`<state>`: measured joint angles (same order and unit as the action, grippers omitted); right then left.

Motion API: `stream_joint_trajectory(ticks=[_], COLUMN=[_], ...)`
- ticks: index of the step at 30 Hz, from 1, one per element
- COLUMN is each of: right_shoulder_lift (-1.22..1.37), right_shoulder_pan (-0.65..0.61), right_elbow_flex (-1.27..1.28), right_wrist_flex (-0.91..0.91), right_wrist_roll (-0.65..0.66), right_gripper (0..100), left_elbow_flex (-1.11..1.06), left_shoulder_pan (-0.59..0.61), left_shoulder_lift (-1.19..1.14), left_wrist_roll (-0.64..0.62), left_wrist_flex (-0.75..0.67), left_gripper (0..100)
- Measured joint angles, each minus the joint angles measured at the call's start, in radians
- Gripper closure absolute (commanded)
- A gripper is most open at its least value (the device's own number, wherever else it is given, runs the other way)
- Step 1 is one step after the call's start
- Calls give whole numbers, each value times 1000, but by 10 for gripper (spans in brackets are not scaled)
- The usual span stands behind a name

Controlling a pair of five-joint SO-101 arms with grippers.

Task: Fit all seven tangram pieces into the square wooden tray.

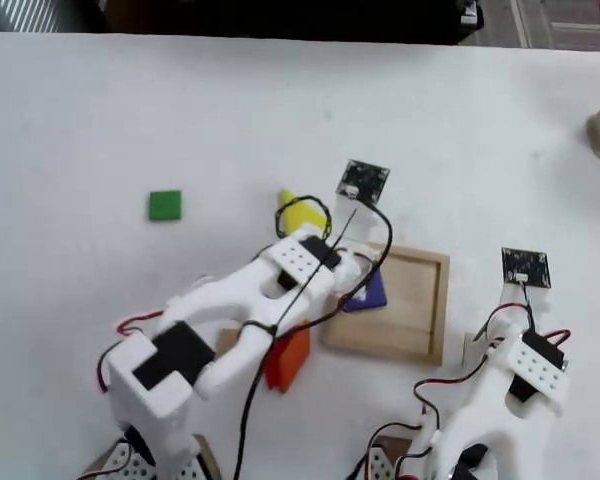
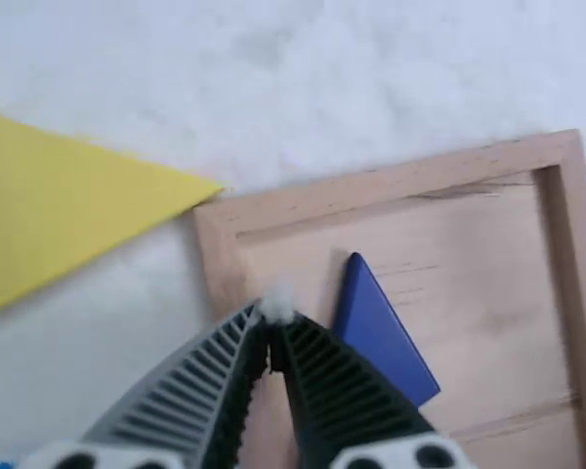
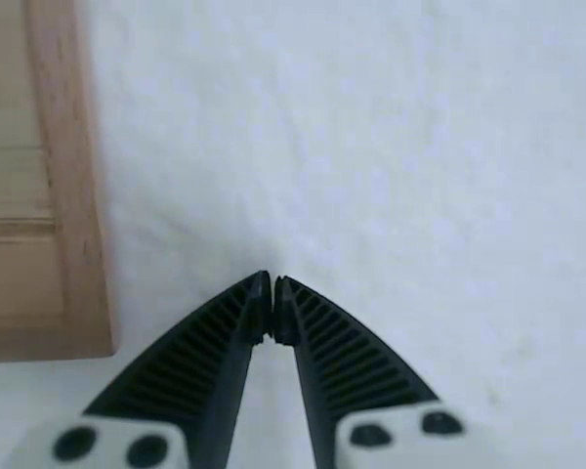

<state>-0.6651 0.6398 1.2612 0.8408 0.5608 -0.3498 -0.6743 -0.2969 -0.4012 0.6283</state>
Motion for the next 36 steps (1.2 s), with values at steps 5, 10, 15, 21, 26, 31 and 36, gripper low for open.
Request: stream_joint_trajectory(ticks=[5, 10, 15, 21, 26, 31, 36], right_shoulder_lift=[0, 0, 0, 0, 0, 0, 0], right_shoulder_pan=[0, 0, 0, 0, 0, 0, 0], right_elbow_flex=[0, 0, 0, 0, 0, 0, 0], right_wrist_flex=[0, 0, 0, 0, 0, 0, 0], right_wrist_roll=[0, 0, 0, 0, 0, 0, 0], right_gripper=[981, 981, 981, 981, 981, 981, 981], left_elbow_flex=[58, 66, 66, 66, 75, 60, -71], left_shoulder_pan=[0, -20, -130, -157, -161, -149, -46], left_shoulder_lift=[-60, -72, -72, -72, -71, -32, 114], left_wrist_roll=[-5, -8, -6, -6, -6, 2, 123], left_wrist_flex=[-3, -2, 15, 37, 91, 147, 143], left_gripper=[977, 977, 977, 977, 977, 977, 977])
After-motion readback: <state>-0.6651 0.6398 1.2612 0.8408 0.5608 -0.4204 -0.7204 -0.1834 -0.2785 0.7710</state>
